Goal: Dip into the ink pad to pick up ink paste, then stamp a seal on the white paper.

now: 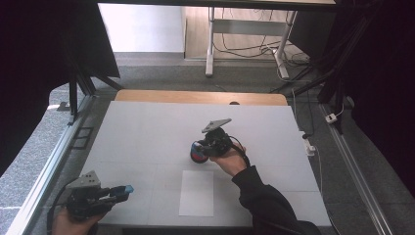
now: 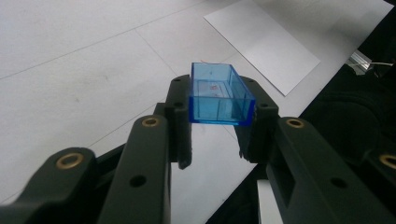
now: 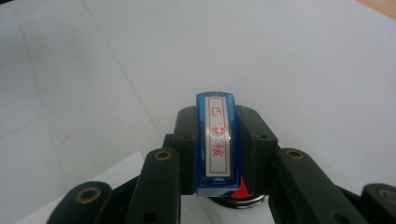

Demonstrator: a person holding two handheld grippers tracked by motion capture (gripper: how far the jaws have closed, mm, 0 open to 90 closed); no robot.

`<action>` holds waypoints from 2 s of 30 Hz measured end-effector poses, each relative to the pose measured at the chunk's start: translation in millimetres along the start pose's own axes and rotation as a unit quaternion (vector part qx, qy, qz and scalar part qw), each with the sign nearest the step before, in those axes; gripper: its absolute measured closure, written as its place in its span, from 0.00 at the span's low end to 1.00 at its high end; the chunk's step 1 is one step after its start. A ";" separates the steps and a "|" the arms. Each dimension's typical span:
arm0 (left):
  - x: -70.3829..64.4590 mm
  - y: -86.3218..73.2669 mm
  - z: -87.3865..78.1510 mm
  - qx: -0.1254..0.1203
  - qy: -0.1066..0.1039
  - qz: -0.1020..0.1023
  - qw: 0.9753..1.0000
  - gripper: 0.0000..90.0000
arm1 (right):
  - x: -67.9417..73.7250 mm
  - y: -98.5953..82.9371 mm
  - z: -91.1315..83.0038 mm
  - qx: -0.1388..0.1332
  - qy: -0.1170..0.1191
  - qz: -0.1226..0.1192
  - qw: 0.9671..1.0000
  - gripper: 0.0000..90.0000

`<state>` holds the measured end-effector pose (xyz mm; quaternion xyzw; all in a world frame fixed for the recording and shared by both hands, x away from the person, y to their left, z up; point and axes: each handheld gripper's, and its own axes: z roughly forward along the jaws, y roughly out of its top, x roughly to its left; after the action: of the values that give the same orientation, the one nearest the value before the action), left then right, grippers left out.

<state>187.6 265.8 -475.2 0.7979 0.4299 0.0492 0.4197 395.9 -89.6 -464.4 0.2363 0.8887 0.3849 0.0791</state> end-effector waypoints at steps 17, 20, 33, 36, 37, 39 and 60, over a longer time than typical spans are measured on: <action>-0.6 -0.1 -0.4 -0.001 -0.004 0.006 1.000 0.76 | 22.2 0.7 -32.8 -0.029 0.029 -0.016 0.999 0.79; -0.4 0.0 -0.2 0.000 -0.007 0.007 1.000 0.76 | 26.2 -0.2 -37.8 -0.033 0.033 -0.022 0.999 0.79; -2.0 0.1 0.6 0.002 -0.006 0.013 1.000 0.76 | 40.7 -7.6 -54.5 -0.038 0.048 -0.026 0.998 0.79; -2.2 0.2 0.4 0.002 -0.007 0.013 1.000 0.76 | 44.3 -9.7 -56.6 -0.040 0.054 -0.026 0.997 0.79; -2.2 0.3 0.5 0.002 -0.007 0.014 1.000 0.76 | 45.5 -10.7 -57.0 -0.040 0.055 -0.027 0.997 0.79; -2.5 0.4 0.6 0.003 -0.006 0.015 1.000 0.76 | 47.6 -12.7 -57.8 -0.036 0.056 -0.033 0.997 0.79; -2.5 0.1 0.5 0.003 -0.004 0.014 1.000 0.76 | 59.2 -28.6 -50.9 -0.007 0.048 -0.043 0.998 0.79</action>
<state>186.3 263.7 -474.8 0.8053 0.4169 0.0506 0.4185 317.4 -111.1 -447.4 0.1781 0.8982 0.3982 0.0541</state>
